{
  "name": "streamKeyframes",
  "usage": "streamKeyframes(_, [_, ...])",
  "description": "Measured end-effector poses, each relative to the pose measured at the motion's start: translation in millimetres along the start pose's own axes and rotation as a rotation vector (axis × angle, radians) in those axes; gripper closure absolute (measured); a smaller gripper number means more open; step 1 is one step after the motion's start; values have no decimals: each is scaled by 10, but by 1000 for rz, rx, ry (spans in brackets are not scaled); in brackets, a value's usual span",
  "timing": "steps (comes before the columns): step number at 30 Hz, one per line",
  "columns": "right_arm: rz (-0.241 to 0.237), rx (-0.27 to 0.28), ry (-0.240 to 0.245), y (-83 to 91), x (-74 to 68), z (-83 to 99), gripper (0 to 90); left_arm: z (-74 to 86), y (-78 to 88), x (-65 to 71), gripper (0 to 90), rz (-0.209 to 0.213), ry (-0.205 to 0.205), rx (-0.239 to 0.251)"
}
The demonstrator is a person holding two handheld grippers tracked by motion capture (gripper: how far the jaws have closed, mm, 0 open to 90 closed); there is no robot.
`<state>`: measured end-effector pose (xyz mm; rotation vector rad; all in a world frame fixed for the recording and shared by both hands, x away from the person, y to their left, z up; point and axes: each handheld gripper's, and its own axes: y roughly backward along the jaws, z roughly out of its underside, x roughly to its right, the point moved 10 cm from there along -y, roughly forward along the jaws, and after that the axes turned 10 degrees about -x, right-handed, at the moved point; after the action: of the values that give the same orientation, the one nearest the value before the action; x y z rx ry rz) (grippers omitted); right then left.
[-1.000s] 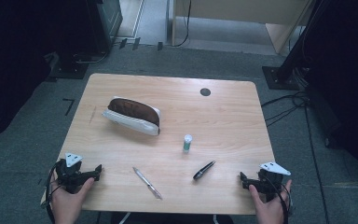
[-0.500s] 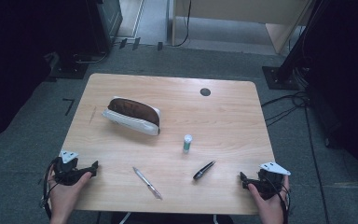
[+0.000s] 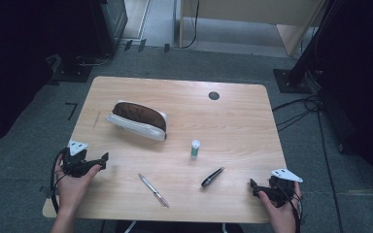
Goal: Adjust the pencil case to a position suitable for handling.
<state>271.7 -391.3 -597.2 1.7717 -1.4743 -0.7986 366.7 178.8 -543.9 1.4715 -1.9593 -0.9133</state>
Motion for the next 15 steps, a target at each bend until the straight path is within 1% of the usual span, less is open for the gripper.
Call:
streamKeyframes(4, [0,-1,-1,0,-1,1,0,-212,-29,47,69,37,-31,27])
streamKeyframes(5, [0,0,0,0,0,0,0,-305,-49,73,69,59,-42,40])
streamKeyframes(6, [0,0,0,0,0,0,0,-305,-49,73,69,59,-42,40])
streamKeyframes(7, [0,0,0,0,0,0,0,-344,-60,83,69,65,-52,43])
streamKeyframes(10, [0,2,-1,-1,-1,-1,0,-441,-103,135,70,102,-79,51])
streamKeyframes(12, [0,1,1,-1,1,-1,0,-494,-134,150,77,107,-100,53])
streamKeyframes(15, [0,1,0,-1,0,0,0,-579,-169,155,78,120,-116,58])
